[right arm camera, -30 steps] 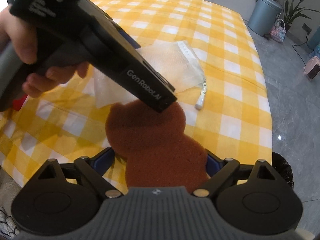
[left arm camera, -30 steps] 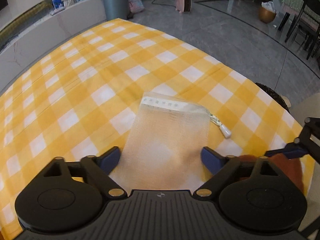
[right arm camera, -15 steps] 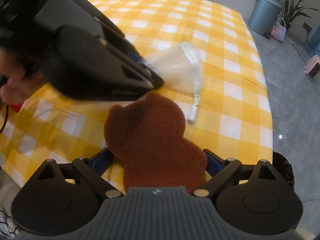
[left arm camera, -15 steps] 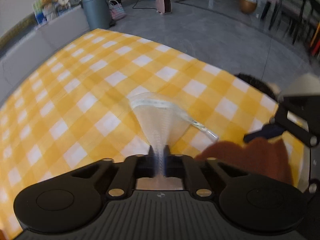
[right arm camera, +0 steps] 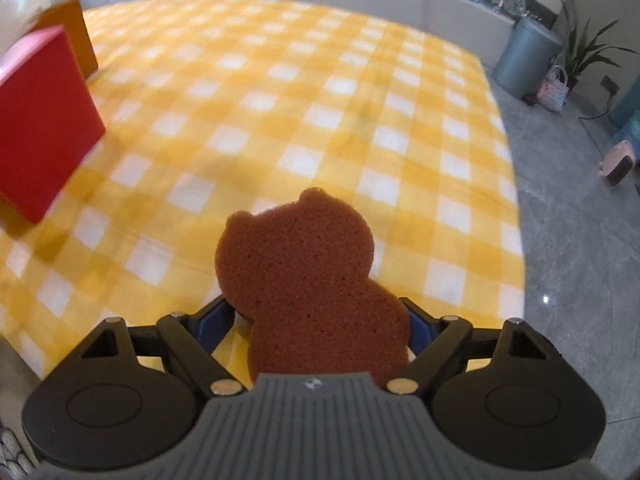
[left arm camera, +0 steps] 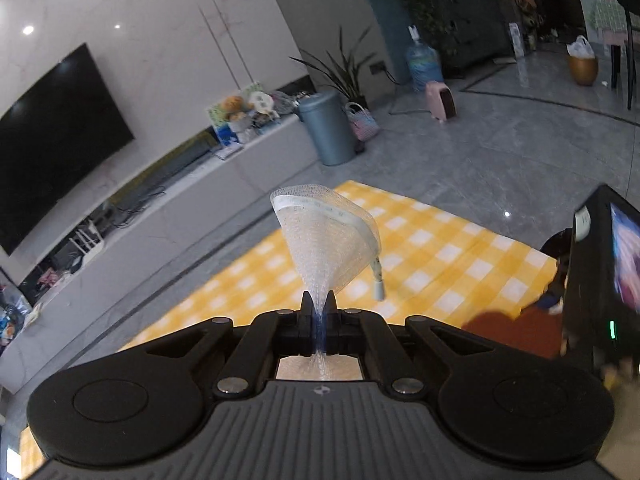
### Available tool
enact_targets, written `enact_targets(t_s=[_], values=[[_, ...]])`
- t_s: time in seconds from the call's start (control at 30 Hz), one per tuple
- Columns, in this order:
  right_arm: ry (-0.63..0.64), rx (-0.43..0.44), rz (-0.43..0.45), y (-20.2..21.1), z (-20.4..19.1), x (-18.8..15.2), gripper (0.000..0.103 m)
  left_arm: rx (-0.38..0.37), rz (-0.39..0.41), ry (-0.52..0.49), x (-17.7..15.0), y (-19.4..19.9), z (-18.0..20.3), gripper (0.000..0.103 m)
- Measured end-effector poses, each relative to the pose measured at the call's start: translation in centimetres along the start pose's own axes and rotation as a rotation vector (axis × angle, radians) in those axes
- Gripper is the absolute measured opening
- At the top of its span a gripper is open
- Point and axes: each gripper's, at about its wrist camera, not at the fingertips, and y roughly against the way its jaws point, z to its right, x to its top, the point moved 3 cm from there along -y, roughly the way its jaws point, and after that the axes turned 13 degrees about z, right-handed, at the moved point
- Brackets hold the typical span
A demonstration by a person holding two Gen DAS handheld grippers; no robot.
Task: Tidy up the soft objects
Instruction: 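Carry the mesh bag with the left gripper while the right carries the sponge to the box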
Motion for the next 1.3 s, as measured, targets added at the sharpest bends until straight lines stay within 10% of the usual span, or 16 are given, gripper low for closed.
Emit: enact_targets(t_s=[0.4, 0.73, 0.93, 1.3], values=[[-0.073, 0.153, 0.328, 8.0, -6.7, 6.0, 0.085, 0.118, -0.071, -0.030, -6.6, 7.9, -8.4, 0.003], [-0.094, 0.283, 0.573, 16.7, -18.4, 10.9, 0.085, 0.249, -0.138, 0.228, -13.2, 11.4, -18.3, 0.003], [-0.068, 0.308, 0.571, 16.4, -24.2, 14.7, 0.085, 0.203, -0.118, 0.474, -16.9, 13.0, -22.1, 0.003], [0.093, 0.332, 0.355, 6.8, -34.7, 20.6, 0.085, -0.030, -0.295, 0.581, -23.1, 11.3, -23.9, 0.003]])
